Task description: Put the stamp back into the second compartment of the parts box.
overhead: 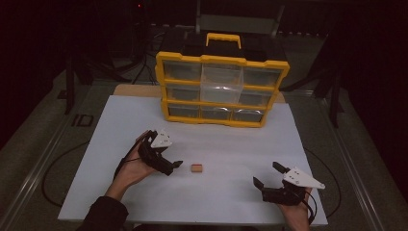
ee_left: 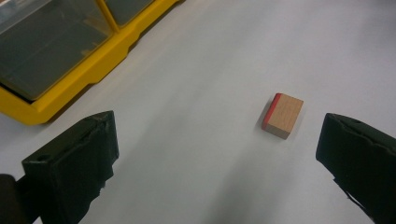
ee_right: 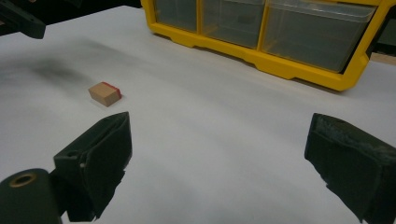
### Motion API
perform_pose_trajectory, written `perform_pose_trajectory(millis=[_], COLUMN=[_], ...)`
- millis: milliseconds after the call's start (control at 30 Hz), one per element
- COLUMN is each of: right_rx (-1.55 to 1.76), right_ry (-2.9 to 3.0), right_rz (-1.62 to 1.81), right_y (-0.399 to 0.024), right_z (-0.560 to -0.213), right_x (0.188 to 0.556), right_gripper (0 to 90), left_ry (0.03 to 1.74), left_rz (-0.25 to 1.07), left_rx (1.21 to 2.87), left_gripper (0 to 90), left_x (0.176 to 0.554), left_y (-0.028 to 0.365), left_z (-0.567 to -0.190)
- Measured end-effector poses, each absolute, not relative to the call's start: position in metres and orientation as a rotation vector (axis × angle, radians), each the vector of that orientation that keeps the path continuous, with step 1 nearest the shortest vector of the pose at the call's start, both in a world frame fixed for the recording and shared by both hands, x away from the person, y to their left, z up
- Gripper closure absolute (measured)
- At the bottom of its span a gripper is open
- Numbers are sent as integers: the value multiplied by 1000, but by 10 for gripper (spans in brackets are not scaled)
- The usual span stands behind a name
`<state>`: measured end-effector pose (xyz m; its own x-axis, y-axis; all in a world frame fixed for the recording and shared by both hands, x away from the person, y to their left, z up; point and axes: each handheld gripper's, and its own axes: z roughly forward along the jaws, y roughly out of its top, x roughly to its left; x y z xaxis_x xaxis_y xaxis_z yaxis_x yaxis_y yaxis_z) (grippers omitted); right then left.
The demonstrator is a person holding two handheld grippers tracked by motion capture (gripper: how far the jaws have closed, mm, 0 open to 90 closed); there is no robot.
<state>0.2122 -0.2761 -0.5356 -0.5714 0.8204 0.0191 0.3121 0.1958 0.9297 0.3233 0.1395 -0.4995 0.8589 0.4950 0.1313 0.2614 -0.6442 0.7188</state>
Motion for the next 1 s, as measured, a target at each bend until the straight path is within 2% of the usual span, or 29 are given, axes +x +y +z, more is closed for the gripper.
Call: perform_pose_trajectory(millis=[1000], right_rx=[1049], right_ry=[1991], right_rz=[1372], right_y=[-275], right_z=[-537], right_x=[213], right_gripper=[72], left_ry=[450], left_rz=[324], left_rx=[2452], left_gripper=[0], left_x=[335], left_y=[97], left_z=[-512])
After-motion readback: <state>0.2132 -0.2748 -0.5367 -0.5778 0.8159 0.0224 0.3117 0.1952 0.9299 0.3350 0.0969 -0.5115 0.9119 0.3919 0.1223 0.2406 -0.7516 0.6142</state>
